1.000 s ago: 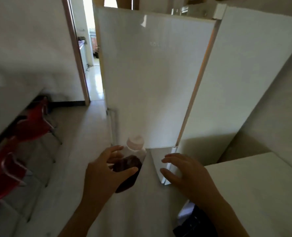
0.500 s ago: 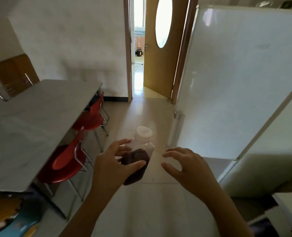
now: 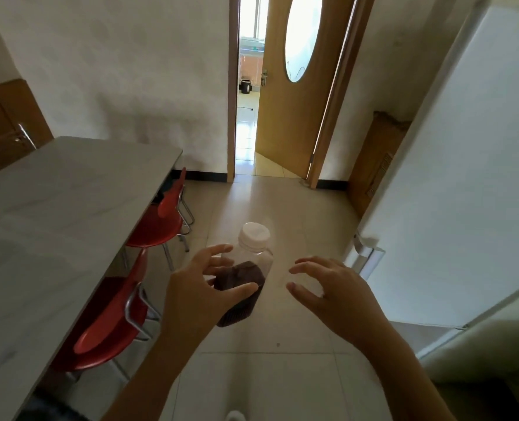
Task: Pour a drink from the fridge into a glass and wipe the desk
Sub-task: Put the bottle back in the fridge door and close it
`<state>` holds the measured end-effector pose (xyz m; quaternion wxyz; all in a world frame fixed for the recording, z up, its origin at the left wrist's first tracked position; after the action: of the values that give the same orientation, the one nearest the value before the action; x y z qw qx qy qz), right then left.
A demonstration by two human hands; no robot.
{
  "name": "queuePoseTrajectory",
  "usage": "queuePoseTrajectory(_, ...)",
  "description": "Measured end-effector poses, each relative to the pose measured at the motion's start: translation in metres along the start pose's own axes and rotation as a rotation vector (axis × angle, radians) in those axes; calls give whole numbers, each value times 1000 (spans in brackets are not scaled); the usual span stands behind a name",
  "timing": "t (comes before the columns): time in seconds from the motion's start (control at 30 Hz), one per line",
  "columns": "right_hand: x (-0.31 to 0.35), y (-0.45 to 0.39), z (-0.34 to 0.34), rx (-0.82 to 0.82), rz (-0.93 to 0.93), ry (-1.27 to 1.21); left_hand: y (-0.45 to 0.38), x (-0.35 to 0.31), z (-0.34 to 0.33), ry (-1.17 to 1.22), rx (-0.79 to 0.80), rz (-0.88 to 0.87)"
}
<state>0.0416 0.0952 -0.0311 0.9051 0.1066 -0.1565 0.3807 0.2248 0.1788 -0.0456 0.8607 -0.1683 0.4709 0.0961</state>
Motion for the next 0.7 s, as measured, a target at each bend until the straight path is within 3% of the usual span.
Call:
queuePoseTrajectory(0.53,-117,-215,49,-41,-204,-29,-284,41,-48,8,214,-126)
queuePoseTrajectory(0.7,-163,-281,53,-54,-342,-39,-383,59,-77,28,337,-193)
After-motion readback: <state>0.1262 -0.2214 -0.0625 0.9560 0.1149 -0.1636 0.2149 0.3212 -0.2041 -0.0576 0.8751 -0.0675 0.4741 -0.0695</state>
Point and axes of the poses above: each hand's wrist, its own y-axis away from the middle knuckle, its own z-axis out of the back of the hand, x = y × z, the point moved 10 cm from there along -y, towards the middle knuckle, and after that the axes turned 14 degrees about x, right-handed, at the moved point
